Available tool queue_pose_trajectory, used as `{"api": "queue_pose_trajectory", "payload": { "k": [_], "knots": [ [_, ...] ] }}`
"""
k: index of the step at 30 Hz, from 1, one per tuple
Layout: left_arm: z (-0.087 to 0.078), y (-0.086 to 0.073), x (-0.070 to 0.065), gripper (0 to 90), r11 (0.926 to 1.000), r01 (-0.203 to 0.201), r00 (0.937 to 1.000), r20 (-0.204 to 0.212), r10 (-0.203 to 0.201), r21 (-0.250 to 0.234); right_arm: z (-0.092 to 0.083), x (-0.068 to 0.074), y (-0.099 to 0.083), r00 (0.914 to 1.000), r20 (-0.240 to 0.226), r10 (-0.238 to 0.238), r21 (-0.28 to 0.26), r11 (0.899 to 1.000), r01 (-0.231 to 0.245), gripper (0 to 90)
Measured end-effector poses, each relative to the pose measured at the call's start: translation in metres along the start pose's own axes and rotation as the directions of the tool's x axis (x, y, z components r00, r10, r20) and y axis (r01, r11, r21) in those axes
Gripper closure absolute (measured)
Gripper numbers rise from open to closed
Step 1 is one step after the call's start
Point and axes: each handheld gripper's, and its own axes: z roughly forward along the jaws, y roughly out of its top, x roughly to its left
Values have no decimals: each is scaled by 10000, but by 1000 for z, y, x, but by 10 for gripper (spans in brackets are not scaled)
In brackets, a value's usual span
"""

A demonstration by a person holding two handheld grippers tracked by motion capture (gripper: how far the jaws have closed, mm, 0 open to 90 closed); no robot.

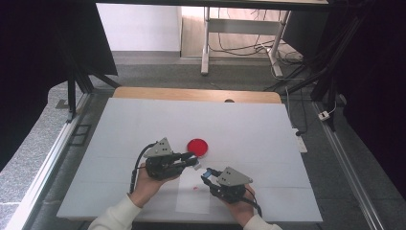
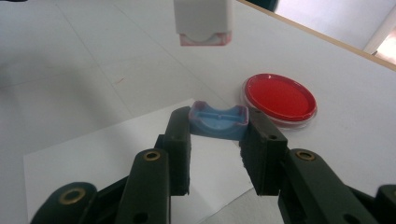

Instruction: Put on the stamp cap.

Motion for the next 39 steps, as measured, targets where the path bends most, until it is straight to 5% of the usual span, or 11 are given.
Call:
{"api": "queue_pose_trajectory", "payload": {
  "k": [39],
  "knots": [
    [26,-4,-13,747,9996,200,9998,-86,-198,182,4,0,0,9990,426,-90,34,10000,89,637]
  ]
}}
